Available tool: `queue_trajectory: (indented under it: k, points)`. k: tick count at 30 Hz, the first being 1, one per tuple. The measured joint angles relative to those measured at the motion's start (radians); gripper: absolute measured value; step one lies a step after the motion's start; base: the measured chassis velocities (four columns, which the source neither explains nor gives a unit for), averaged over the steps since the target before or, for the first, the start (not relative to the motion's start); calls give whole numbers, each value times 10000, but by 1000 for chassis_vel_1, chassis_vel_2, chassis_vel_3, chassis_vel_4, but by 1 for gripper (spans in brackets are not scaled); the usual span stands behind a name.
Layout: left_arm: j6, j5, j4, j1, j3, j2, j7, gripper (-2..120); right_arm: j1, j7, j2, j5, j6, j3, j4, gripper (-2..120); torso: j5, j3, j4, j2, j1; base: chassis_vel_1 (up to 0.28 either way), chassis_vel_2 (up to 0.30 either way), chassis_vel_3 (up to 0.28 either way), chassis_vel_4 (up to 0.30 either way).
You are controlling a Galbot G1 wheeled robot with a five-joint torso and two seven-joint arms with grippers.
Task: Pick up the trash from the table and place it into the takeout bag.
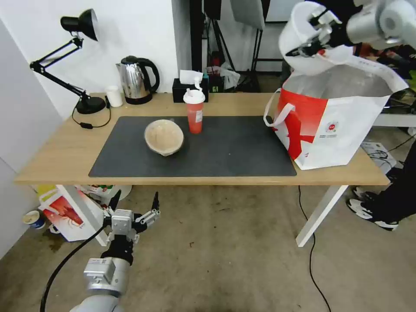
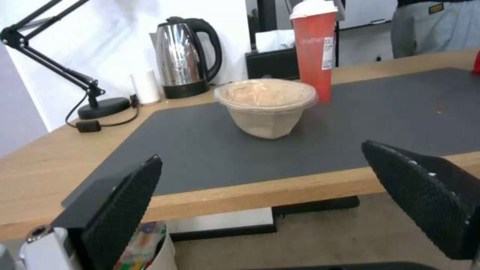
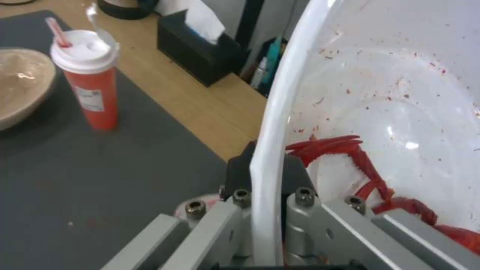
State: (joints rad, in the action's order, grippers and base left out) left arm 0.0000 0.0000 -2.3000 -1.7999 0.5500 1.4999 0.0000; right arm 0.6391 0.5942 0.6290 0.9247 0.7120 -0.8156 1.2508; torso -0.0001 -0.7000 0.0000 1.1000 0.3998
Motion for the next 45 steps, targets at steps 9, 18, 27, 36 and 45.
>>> queue_trajectory:
  k: [9,18,27,36,45]
  points:
    - [0,0,0,0,0,0,0,100,-636,151,-119,-387,-175,487,-460,0,-1,0,1,0,0,0,0,0,0]
    - [0,0,0,0,0,0,0,100,-1469,236,-92,-772,-297,1072,-806,0,1,0,1,0,0,0,0,0,0]
    - [0,0,0,0,0,0,0,100,-1944,249,101,-993,-352,1492,-1084,0,0,0,0,0,1,0,0,0,0]
    - [0,0,0,0,0,0,0,100,-2614,247,347,-1242,-382,2005,-1319,0,0,0,0,0,3,0,0,0,0]
    - [0,0,0,0,0,0,0,100,-2928,246,580,-1454,-427,2303,-1658,0,0,0,0,0,3,0,0,0,0]
